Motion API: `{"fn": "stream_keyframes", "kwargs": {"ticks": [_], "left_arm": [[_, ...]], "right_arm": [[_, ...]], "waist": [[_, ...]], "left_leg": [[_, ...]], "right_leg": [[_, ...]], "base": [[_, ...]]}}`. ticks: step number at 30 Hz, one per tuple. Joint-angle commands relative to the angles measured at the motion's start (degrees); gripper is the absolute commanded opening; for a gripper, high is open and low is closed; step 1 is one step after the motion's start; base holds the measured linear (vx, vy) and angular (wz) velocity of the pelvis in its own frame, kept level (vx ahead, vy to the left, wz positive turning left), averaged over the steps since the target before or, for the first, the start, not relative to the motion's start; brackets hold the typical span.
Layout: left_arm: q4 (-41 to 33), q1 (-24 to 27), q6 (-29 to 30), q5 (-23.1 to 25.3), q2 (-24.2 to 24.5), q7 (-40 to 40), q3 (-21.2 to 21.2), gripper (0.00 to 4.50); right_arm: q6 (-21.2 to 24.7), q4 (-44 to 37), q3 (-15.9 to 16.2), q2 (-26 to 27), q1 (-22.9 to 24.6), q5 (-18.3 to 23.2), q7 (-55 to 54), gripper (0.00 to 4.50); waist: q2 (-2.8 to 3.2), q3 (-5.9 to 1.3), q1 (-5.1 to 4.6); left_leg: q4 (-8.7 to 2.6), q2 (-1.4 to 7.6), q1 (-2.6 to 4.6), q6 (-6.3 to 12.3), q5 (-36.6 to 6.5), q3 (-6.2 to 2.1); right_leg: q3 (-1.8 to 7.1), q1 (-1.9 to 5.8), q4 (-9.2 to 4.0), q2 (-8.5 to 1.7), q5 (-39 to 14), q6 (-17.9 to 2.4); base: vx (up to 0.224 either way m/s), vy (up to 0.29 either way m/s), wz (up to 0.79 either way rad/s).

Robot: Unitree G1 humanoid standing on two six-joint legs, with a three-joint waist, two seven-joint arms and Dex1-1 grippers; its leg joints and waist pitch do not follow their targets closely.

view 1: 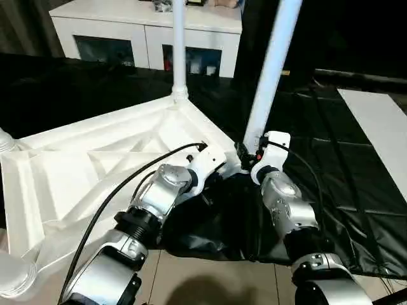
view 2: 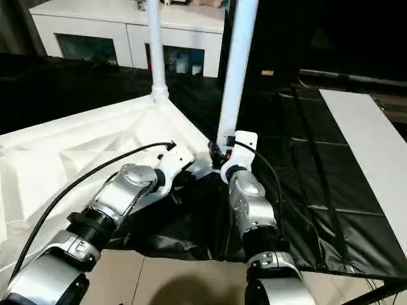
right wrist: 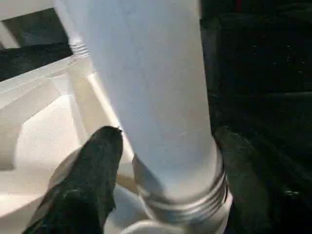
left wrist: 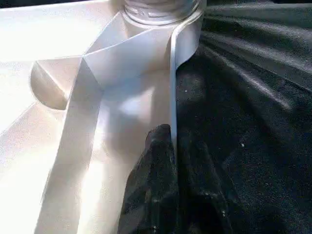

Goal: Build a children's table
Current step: Rotate leg to tighten

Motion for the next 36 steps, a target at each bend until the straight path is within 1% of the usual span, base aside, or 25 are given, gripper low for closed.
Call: {"fn": "stream_keyframes", "kwargs": {"ticks": [1, 5, 6, 8, 10, 11, 12, 13, 14, 16, 17, 18, 19, 21, 22, 25, 26, 28, 29, 30, 31, 32, 34, 35, 36], "left_arm": [[0.0, -1.8, -4.4, -0.9, -0.5, 0.4, 0.6, 0.0], [-0.3, -1.2, -4.8, -0.6, 1.2, -0.5, 0.8, 0.0], [-0.4, -1.0, -5.0, -0.4, 1.9, -1.1, 0.7, 0.0], [-0.4, -0.8, -5.3, -0.2, 2.6, -1.7, 0.5, 0.0], [-0.9, -0.1, -5.8, -0.1, 4.0, -3.7, -0.3, 0.0], [-1.1, 0.1, -5.9, -0.1, 4.2, -4.2, -0.5, 0.0], [-1.7, 0.7, -6.4, 0.0, 5.1, -5.6, -1.1, 0.0], [-2.8, 1.5, -7.4, 0.0, 6.4, -7.9, -2.1, 0.0], [-2.8, 1.5, -7.4, 0.0, 6.4, -7.9, -2.1, 0.0], [-3.8, 2.2, -8.2, -0.1, 7.6, -10.3, -2.8, 0.0], [-5.5, 3.2, -10.0, -0.5, 9.6, -14.4, -4.1, 0.0], [-7.1, 4.1, -11.0, -1.2, 11.2, -18.3, -5.2, 0.0], [-8.4, 4.8, -11.0, -1.3, 12.6, -21.0, -6.1, 0.0], [-9.6, 5.4, -11.8, -1.1, 14.5, -23.9, -7.3, 0.0], [-9.9, 5.6, -12.5, -1.2, 15.3, -25.0, -7.6, 0.0], [-14.3, 7.2, -13.0, -3.8, 19.6, -32.8, -8.1, 0.0], [-14.3, 7.3, -13.0, -3.8, 19.7, -32.8, -8.1, 0.0], [-14.9, 7.4, -13.2, -3.8, 20.3, -33.6, -8.2, 0.0], [-15.2, 7.5, -13.3, -3.9, 20.8, -34.1, -8.2, 0.0], [-15.6, 7.6, -13.4, -4.1, 21.3, -34.8, -8.2, 0.0], [-16.0, 7.7, -13.5, -4.4, 21.8, -35.9, -8.2, 0.0], [-16.2, 7.7, -13.5, -4.6, 22.0, -36.3, -8.2, 0.0], [-16.3, 7.6, -13.8, -4.4, 22.4, -36.8, -8.4, 0.0], [-16.3, 7.5, -13.9, -4.4, 22.5, -36.9, -8.4, 0.0], [-16.3, 7.5, -14.0, -4.5, 22.6, -37.0, -8.4, 0.0]], "right_arm": [[0.9, -0.6, 3.4, 1.0, 0.6, -0.4, 3.4, 3.59], [1.8, -4.5, 5.0, -1.9, 2.7, -1.7, 6.5, 4.03], [2.4, -6.5, 5.4, -3.2, 3.9, -1.7, 8.1, 4.03], [3.2, -8.7, 6.1, -4.7, 5.2, -1.9, 9.8, 4.36], [5.4, -14.5, 7.9, -8.4, 8.7, -1.7, 15.0, 4.44], [5.7, -15.5, 8.1, -9.1, 9.3, -1.6, 15.9, 4.44], [6.5, -18.0, 8.8, -11.1, 10.9, -1.5, 18.3, 4.44], [6.6, -20.2, 9.5, -13.8, 12.4, -1.7, 21.0, 4.44], [6.6, -20.2, 9.5, -13.8, 12.4, -1.7, 21.0, 4.44], [6.5, -21.7, 10.1, -16.3, 13.4, -2.1, 23.1, 4.44], [6.4, -23.6, 10.5, -19.0, 14.6, -2.3, 26.0, 4.44], [6.1, -24.6, 10.7, -20.5, 15.1, -2.1, 27.8, 4.44], [6.0, -25.4, 10.8, -21.7, 15.7, -1.8, 29.5, 4.44], [6.5, -27.0, 10.9, -23.1, 16.4, -1.0, 31.6, 4.44], [6.8, -27.9, 10.9, -23.7, 16.9, -0.6, 32.6, 4.44], [8.1, -33.5, 12.6, -28.8, 19.9, 2.5, 41.7, 4.44], [8.1, -33.5, 12.6, -28.9, 19.9, 2.6, 41.8, 4.44], [8.5, -34.2, 13.0, -29.6, 20.3, 3.0, 43.0, 4.44], [8.6, -34.8, 13.7, -30.2, 20.6, 3.3, 44.5, 4.44], [8.8, -35.3, 14.5, -30.8, 20.9, 3.6, 46.0, 4.44], [8.3, -35.5, 15.9, -31.3, 21.0, 3.0, 47.7, 4.44], [8.1, -35.4, 16.3, -31.2, 20.9, 2.5, 47.9, 4.44], [7.7, -34.8, 16.9, -30.9, 20.2, 1.7, 47.8, 4.44], [7.7, -34.6, 17.0, -30.8, 20.1, 1.7, 48.0, 4.44], [7.8, -34.5, 17.2, -30.7, 19.8, 1.7, 48.3, 4.44]], "waist": [[-0.18, -2.99, 0.23], [-0.21, -3.05, 0.56], [-0.27, -3.09, 0.63], [-0.26, -2.97, 0.95], [-0.45, -2.98, 1.07], [-0.46, -3.04, 1.45], [-0.18, -3.36, 1.65], [-0.27, -3.48, 1.75], [-0.36, -3.49, 1.89], [-0.24, -3.48, 1.88], [0.18, -3.45, 1.9], [-0.01, -3.42, 1.87], [-0.02, -3.43, 1.88], [0.11, -3.34, 1.73], [0.19, -3.36, 1.69], [0.19, -3.28, 2.35], [0.2, -3.27, 2.52], [0.19, -3.14, 2.61], [0.04, -3.01, 2.62], [0.1, -2.98, 2.69], [-0.23, -3.0, 2.64], [-0.07, -2.97, 2.66], [-0.07, -2.97, 2.66], [-0.28, -3.01, 2.73], [-0.22, -3.01, 2.76]], "left_leg": [[-4.56, 0.75, -0.12, 2.85, -15.3, -0.24], [-4.54, 0.84, -0.07, 2.98, -13.4, -0.02], [-4.63, 0.87, -0.27, 3.08, -12.6, -0.06], [-4.59, 0.89, -0.19, 3.35, -12.2, 0.04], [-4.48, 0.84, -0.27, 3.48, -12.5, 0.06], [-4.4, 0.89, -0.29, 3.67, -12.0, 0.06], [-4.45, 0.95, -0.47, 3.91, -10.2, -0.03], [-4.33, 1.03, -0.55, 4.08, -9.0, 0.01], [-4.3, 1.19, -0.73, 4.47, -7.2, 0.0], [-4.31, 1.27, -0.65, 4.61, -6.6, 0.06], [-4.26, 1.29, -0.55, 4.58, -6.4, 0.09], [-4.3, 1.35, -0.66, 4.68, -6.5, 0.02], [-4.32, 1.43, -0.52, 4.74, -6.8, 0.1], [-4.32, 1.44, -0.5, 4.72, -7.1, 0.18], [-4.33, 1.5, -0.29, 4.68, -7.4, 0.23], [-4.37, 1.81, -0.05, 4.9, -8.1, 0.21], [-4.34, 1.83, -0.04, 5.08, -7.8, 0.32], [-4.36, 1.66, 0.13, 4.86, -8.5, 0.48], [-4.44, 1.59, -0.02, 4.43, -9.5, 0.46], [-4.48, 1.6, 0.05, 4.16, -10.1, 0.45], [-4.49, 1.59, 0.0, 3.83, -10.5, 0.42], [-4.55, 1.59, 0.04, 3.55, -10.5, 0.36], [-4.54, 1.61, 0.14, 3.17, -10.5, 0.38], [-4.53, 1.62, 0.16, 3.06, -10.3, 0.37], [-4.54, 1.63, 0.13, 3.02, -10.2, 0.34]], "right_leg": [[2.03, 2.32, -4.76, -3.26, -28.7, -4.5], [2.23, 2.36, -4.73, -3.22, -27.4, -4.6], [2.32, 2.54, -4.47, -3.19, -26.5, -4.7], [2.43, 2.45, -4.51, -3.16, -26.2, -4.7], [2.61, 2.35, -4.3, -3.15, -26.5, -4.6], [2.67, 2.47, -4.22, -3.24, -26.3, -4.3], [2.71, 2.85, -3.83, -3.25, -24.1, -4.7], [2.77, 2.88, -3.61, -3.17, -22.0, -5.0], [2.83, 3.0, -3.04, -3.07, -18.2, -6.1], [2.86, 2.94, -2.78, -3.06, -16.1, -7.2], [2.9, 3.0, -2.46, -3.02, -14.0, -8.8], [2.9, 3.17, -2.5, -3.06, -13.8, -8.9], [3.08, 3.12, -2.33, -3.09, -13.3, -9.3], [3.22, 3.08, -2.07, -2.99, -12.0, -10.5], [3.23, 2.94, -2.08, -2.92, -11.8, -10.8], [3.46, 3.14, -1.81, -3.08, -10.9, -11.0], [3.56, 3.06, -1.68, -3.02, -10.0, -11.2], [3.54, 2.85, -1.93, -2.92, -11.0, -11.5], [3.49, 2.96, -2.1, -2.99, -13.1, -11.0], [3.48, 2.95, -2.24, -3.07, -14.5, -10.6], [3.48, 2.99, -2.42, -3.13, -16.2, -9.7], [3.49, 2.89, -2.54, -3.18, -17.4, -9.2], [3.52, 2.73, -2.62, -3.16, -17.7, -9.0], [3.52, 2.72, -2.52, -3.14, -17.7, -9.0], [3.53, 2.74, -2.46, -3.13, -17.5, -9.0]], "base": [[0.0, 0.0, 0.0], [0.0, 0.0, 0.0], [0.0, 0.0, 0.0], [0.0, 0.0, 0.0], [0.0, 0.0, 0.0], [0.0, 0.0, 0.0], [0.0, 0.0, 0.0], [0.0, 0.0, 0.0], [0.0, 0.0, 0.0], [0.0, 0.0, 0.0], [0.0, 0.0, 0.0], [0.0, 0.0, 0.0], [0.0, 0.0, 0.0], [0.0, 0.0, 0.0], [0.0, 0.0, 0.0], [0.0, 0.0, 0.0], [0.0, 0.0, 0.0], [0.0, 0.0, 0.0], [0.0, 0.0, 0.0], [0.0, 0.0, 0.0], [0.0, 0.0, 0.0], [0.0, 0.0, 0.0], [0.0, 0.0, 0.0], [0.0, 0.0, 0.0], [0.0, 0.0, 0.0]]}}
